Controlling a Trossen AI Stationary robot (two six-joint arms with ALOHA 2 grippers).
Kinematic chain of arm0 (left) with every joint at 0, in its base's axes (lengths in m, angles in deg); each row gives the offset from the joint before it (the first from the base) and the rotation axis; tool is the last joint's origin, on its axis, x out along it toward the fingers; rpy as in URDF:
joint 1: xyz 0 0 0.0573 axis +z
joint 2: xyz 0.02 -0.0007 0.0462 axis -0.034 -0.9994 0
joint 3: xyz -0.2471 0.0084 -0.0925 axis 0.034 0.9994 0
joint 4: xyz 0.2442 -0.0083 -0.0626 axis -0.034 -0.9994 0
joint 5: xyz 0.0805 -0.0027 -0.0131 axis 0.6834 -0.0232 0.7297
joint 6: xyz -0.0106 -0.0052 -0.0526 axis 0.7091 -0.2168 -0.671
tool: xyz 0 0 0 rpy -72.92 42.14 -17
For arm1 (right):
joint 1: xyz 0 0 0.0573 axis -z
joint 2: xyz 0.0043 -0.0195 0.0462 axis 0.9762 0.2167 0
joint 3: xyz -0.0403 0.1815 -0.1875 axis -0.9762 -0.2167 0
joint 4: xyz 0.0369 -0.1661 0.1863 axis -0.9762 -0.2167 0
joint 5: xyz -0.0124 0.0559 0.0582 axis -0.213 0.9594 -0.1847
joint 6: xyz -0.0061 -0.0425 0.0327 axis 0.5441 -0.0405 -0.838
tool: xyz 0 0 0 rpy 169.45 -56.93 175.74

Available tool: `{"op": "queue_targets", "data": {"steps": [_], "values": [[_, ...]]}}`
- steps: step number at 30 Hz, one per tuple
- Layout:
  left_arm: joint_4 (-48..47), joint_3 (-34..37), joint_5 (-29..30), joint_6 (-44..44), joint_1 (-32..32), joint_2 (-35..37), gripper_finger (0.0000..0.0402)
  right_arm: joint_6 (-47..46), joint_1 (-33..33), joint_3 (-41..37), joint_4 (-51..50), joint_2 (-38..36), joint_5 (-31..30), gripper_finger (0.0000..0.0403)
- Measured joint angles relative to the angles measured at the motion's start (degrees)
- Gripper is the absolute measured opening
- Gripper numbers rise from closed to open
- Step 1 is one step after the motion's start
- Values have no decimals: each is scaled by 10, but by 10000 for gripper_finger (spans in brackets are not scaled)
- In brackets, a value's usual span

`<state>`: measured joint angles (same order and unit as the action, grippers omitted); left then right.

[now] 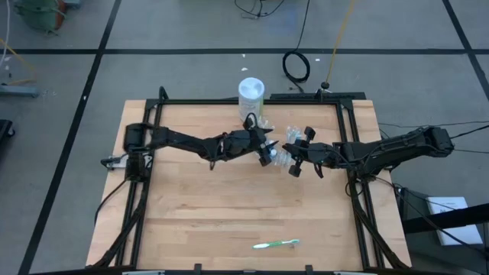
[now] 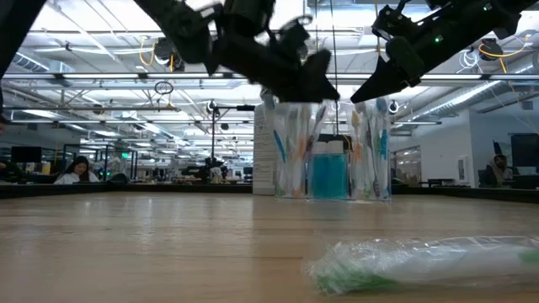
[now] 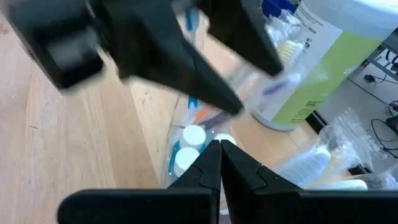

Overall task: Pick & Place toothbrushing station
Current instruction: Put the green toothbrush into the transparent organizer

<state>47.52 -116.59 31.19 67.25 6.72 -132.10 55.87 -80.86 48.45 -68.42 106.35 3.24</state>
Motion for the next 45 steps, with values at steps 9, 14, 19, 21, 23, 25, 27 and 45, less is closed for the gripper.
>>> {"op": "queue_targets", "data": {"steps": [9, 14, 19, 21, 23, 25, 27, 45], "values": [[-208, -1, 0, 51, -24, 163, 219, 2, 0, 0, 35, 0, 0, 0], [-352, -1, 24, 59, -31, 245, 206, 25, -2, 1, 100, 20, 30, 0], [-470, -1, 35, 24, -26, 322, 188, 64, -16, 0, 174, 83, 122, 0], [-502, -1, 35, 18, -18, 352, 180, 75, -29, 10, 199, 115, 123, 0], [-535, -1, 35, 17, -9, 378, 172, 75, -48, 34, 186, 144, 123, 0], [-555, 5, 35, 9, 1, 400, 165, 78, -71, 69, 173, 170, 137, 0], [-556, 23, 31, 7, 10, 417, 159, 79, -98, 97, 163, 187, 138, 0], [-477, 152, -7, -33, 35, 468, 152, -180, -337, 117, 163, 293, 133, 106]]}}
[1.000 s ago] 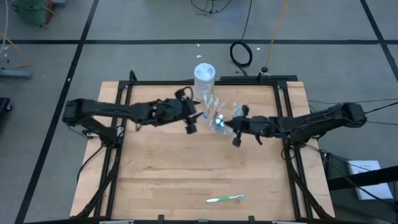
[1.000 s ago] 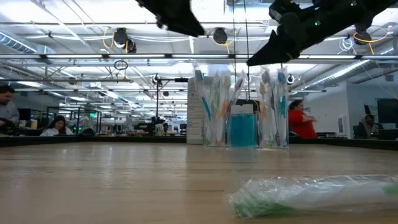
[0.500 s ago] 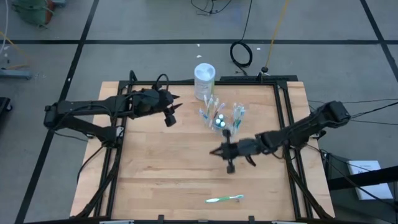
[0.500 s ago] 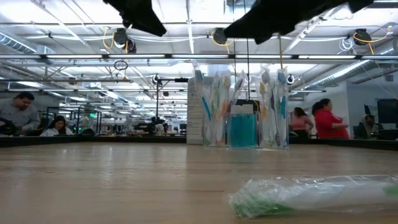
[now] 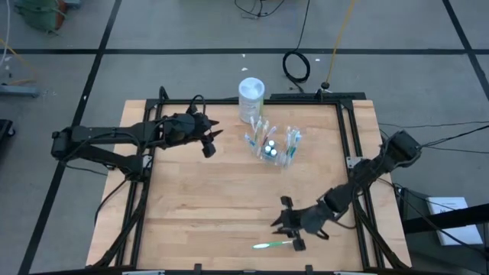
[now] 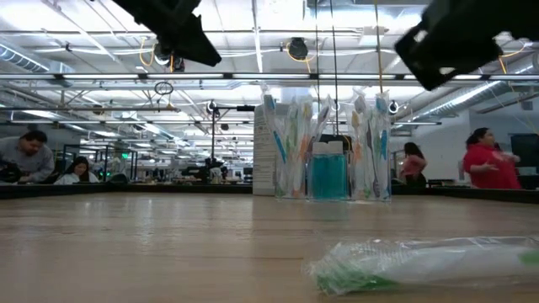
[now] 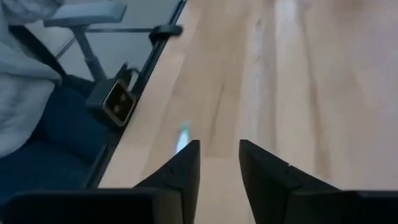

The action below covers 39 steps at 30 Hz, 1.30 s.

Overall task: Pick & Place toothbrushing station
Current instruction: Put the green toothbrush into the transparent organizer

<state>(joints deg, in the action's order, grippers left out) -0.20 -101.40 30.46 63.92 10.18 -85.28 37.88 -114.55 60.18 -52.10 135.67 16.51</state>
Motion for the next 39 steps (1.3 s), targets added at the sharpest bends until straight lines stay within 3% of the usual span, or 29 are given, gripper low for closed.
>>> {"op": "queue_targets", "data": {"steps": [9, 15, 21, 25, 30, 39], "values": [[38, 0, 0, -9, -2, -1, 152, -65, -93, 0, -3, 58, -35, 113], [88, 0, 0, -8, 0, -1, 152, -53, -131, 0, -16, 84, -132, 112], [99, 0, 0, -21, 0, -1, 152, -78, -163, 0, -21, 105, -138, 112], [99, 0, 0, -22, 0, -1, 152, -89, -172, -1, -48, 123, -144, 112], [101, 0, 2, -20, 0, -1, 152, -64, -172, -1, -63, 126, -194, 112], [111, 0, 2, -13, 1, -1, 152, -102, -170, -32, -68, 123, -191, 112]]}}
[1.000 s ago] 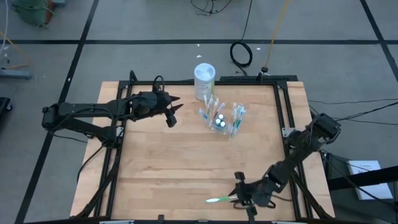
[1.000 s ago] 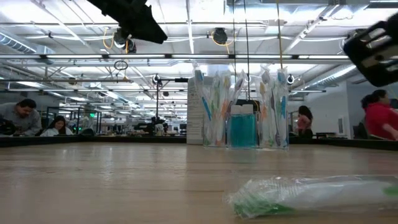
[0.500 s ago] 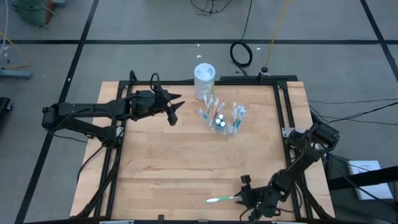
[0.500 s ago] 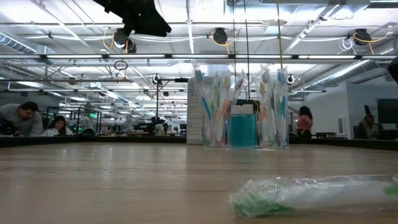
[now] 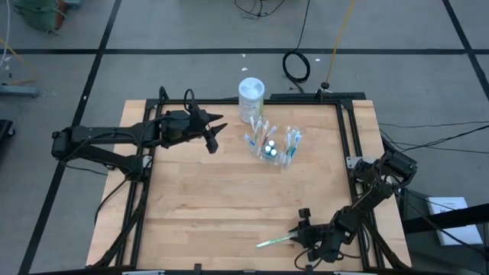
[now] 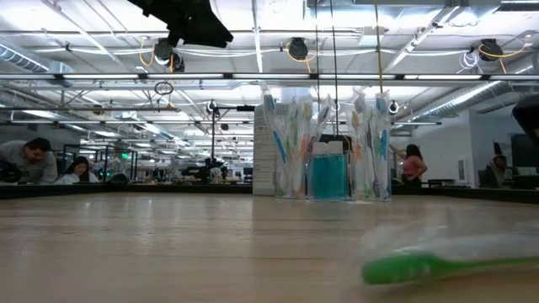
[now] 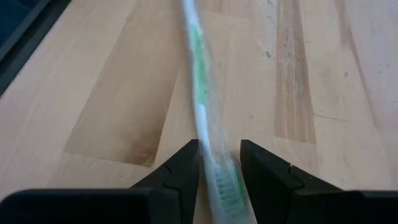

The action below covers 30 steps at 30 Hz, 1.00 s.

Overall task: Pick & Place toothbrushing station
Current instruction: Put the green toothbrush into the transparent organizer

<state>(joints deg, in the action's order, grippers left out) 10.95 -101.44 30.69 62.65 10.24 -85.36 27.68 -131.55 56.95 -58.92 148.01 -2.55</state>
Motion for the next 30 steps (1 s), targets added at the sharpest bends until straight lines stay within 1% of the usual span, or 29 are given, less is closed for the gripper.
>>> {"op": "queue_targets", "data": {"steps": [3, 6, 14, 16, 18, 19, 23, 25, 30], "values": [[0, 0, 0, 10, 0, 0, 152, -2, 1, -17, 9, -2, 18, 112], [0, 0, 0, 13, 0, 0, 152, 22, 2, -30, 19, -3, 28, 103], [3, 0, 0, 41, 0, 0, 152, 88, 13, -35, 23, -3, 40, 34], [11, 0, 0, 49, 0, 0, 152, 121, 23, -35, 28, -11, 46, 23], [16, 0, 0, 55, 0, 0, 152, 172, 37, -36, 24, -26, 42, 19], [17, 0, 0, 58, 0, 0, 152, 199, 45, -37, 17, -38, 26, 19], [17, 0, 0, 63, 0, 0, 152, 318, 78, -37, -3, -109, -68, 25], [16, 0, 0, 66, 0, 0, 152, 396, 96, -37, -21, -154, -100, 25], [13, 0, 0, 87, 0, 0, 152, 631, 165, -30, -94, -267, -107, 22]]}}
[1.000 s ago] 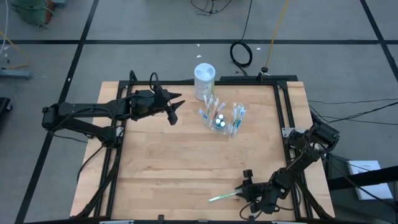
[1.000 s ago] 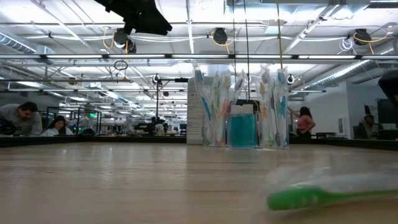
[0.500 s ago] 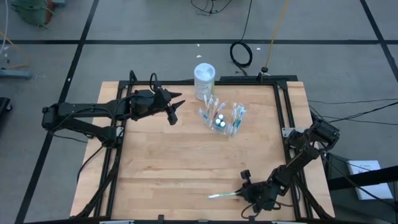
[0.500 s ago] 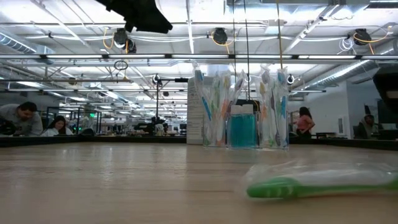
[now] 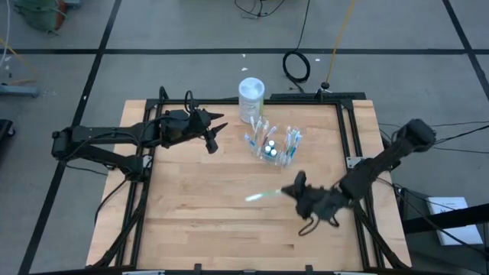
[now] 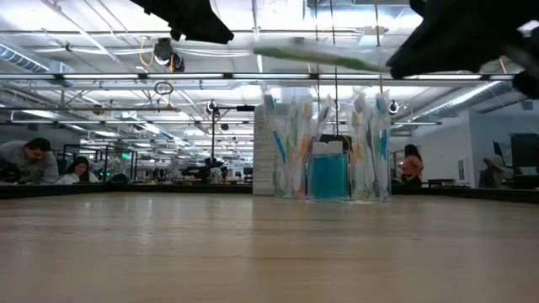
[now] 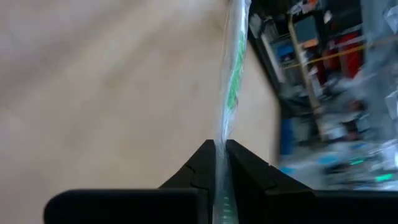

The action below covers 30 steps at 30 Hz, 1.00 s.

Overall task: Pick & Place toothbrushing station
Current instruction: Put the green toothbrush into the transparent organizer

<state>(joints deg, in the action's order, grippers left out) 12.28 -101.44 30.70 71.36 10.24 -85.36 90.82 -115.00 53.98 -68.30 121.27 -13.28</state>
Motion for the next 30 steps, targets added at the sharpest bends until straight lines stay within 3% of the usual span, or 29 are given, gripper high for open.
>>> {"op": "queue_targets", "data": {"steps": [5, 8, 10, 12, 15, 19, 25, 30], "values": [[-1, 0, 0, 0, 0, 0, 152, 196, 100, 16, -139, -102, 0, 22], [-1, 0, 0, 1, 0, 0, 152, 378, 154, 17, -212, -157, -1, 22], [-1, 0, 0, 1, 2, 0, 152, 503, 184, 17, -227, -188, 1, 22], [-1, 0, 0, 0, 6, 0, 152, 568, 210, 17, -206, -216, 5, 22], [-1, 0, 0, -1, 15, 0, 152, 620, 239, 18, -194, -253, 46, 22], [-1, 0, 0, -4, 29, 0, 152, 657, 263, 18, -252, -282, 40, 22], [1, 0, 0, -11, 57, 0, 152, 602, 293, 18, -378, -265, 135, 22], [26, 0, 0, -42, 86, 0, 152, 710, 295, 18, -356, -271, 62, 22]]}}
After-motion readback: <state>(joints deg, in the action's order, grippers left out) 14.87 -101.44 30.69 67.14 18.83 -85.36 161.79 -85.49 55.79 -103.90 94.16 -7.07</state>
